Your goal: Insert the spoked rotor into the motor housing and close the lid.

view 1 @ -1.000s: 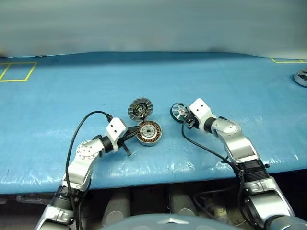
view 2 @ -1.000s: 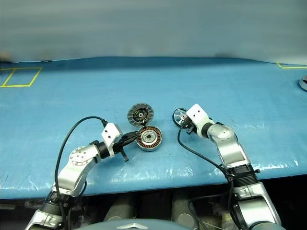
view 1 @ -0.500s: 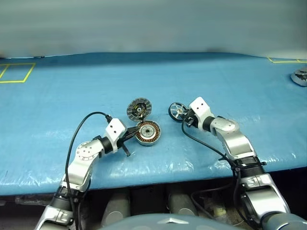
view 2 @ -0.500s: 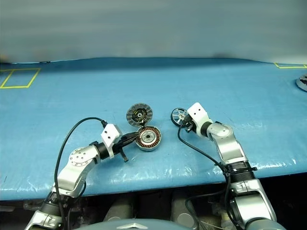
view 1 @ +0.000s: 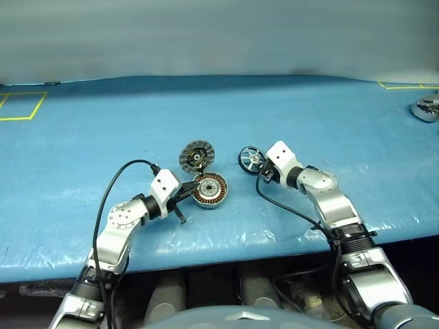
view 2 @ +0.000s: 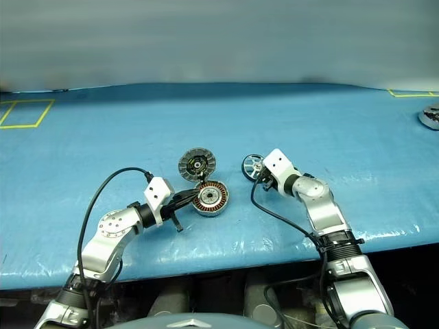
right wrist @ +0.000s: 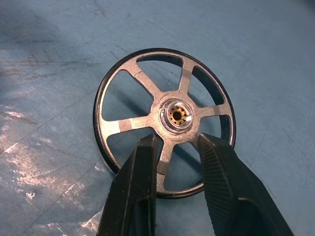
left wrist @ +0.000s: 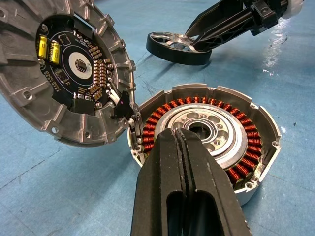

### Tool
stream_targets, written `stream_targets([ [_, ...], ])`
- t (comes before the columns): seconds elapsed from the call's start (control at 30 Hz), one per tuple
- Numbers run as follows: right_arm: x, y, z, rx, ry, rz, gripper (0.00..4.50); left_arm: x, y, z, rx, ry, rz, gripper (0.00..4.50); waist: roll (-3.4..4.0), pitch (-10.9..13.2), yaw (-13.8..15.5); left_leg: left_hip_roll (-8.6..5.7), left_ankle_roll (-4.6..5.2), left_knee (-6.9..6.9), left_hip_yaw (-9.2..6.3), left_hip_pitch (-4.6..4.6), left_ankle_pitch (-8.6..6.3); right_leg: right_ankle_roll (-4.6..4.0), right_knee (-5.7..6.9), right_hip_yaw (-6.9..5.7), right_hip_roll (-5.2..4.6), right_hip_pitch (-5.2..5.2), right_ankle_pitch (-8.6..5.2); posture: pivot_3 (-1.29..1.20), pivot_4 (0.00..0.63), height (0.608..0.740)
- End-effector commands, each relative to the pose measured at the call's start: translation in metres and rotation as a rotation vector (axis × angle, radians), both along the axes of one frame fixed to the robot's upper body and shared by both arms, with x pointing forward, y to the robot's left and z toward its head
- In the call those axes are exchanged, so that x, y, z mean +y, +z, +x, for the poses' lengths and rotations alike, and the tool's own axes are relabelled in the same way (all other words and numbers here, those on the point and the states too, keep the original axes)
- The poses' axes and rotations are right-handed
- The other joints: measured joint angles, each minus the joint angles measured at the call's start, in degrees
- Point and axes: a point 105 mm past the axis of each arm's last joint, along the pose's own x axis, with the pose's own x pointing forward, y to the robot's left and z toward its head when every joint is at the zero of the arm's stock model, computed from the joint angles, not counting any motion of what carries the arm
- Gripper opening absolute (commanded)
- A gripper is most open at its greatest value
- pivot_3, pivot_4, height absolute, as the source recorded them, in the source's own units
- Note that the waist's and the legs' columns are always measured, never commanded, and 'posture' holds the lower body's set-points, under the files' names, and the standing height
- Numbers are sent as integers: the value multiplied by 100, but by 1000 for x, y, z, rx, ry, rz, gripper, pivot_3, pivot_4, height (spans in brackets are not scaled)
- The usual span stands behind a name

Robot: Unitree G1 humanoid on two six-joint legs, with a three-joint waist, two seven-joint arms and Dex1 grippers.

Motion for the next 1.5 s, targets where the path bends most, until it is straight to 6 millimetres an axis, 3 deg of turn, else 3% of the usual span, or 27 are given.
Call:
stream_targets([
  [0.03,1,-22,-7,73,18,-36,1336,0,6,1,-35,-3,8,0,-1,-1,-7,0,0,0,0,0,0,0,0,0,0,0,0,0,150,740],
  [0.77,5,-12,6,84,66,-101,1336,0,3,-1,-17,13,-5,0,-6,-3,-29,3,0,0,5,5,0,0,1,5,2,1,0,0,150,740],
  [0.87,4,-9,9,57,68,-117,1884,-1,3,-1,-18,12,-5,0,-5,-3,-21,3,0,0,5,5,0,0,1,5,2,0,0,0,150,740],
  [0.93,5,-7,10,36,69,-114,2480,-1,3,0,-19,12,-4,0,-5,-3,-15,2,0,-1,4,2,0,0,0,4,2,-2,0,0,150,740],
  [1.23,12,-5,8,46,114,-99,2480,0,2,0,-18,22,-6,0,-6,-3,-19,2,0,-4,4,1,0,0,-1,5,2,-3,0,0,150,740],
  [1.37,15,-15,3,122,136,-86,2480,1,1,0,-19,29,-4,0,-5,-3,-18,2,0,-9,3,0,-1,-1,-1,5,2,-5,0,0,150,740],
  [1.5,19,-28,-6,202,185,-80,1578,1,1,2,-26,36,3,0,-6,-4,-21,2,1,-10,2,1,-1,-1,-1,4,2,-5,0,0,150,740],
])
